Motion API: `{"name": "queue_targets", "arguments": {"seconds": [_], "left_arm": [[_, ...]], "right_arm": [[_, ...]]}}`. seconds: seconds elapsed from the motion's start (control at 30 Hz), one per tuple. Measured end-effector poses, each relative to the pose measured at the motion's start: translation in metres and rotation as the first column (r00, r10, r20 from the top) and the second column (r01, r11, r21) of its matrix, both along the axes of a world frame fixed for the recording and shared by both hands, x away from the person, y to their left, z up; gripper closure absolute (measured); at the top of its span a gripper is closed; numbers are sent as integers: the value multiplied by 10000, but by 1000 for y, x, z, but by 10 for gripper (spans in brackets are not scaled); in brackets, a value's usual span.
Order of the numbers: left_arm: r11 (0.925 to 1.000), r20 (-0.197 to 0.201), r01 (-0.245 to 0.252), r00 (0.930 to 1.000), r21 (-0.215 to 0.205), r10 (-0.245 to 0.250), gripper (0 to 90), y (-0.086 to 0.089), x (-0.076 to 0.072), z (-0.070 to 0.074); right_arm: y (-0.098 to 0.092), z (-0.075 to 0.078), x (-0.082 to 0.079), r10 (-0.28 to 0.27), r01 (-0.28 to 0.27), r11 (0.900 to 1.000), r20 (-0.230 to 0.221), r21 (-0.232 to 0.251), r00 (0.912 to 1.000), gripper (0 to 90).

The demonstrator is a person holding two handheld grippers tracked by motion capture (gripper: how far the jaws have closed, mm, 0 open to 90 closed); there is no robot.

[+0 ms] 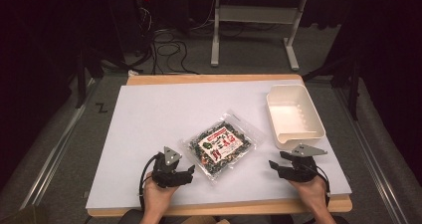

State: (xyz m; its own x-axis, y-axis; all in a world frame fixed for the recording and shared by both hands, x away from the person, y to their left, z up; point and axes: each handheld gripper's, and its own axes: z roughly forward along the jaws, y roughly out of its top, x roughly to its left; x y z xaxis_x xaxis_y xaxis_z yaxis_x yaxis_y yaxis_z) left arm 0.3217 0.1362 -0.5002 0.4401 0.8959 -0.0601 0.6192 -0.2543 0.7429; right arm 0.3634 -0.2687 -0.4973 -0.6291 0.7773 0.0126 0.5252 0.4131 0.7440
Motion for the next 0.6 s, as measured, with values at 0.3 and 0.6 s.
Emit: {"name": "queue_targets", "arguments": {"seconds": [0.3,0.6], "left_arm": [[10000,30,11,10000,40,-11,233,-2,0,0],[9999,66,-119,9999,109,118,233,-2,0,-1]], "right_arm": [[-2,-1,1,-33,33,9999,-3,117,10000,413],[2,-1,-2,-80,95,9989,313,-458,9995,393]]}}
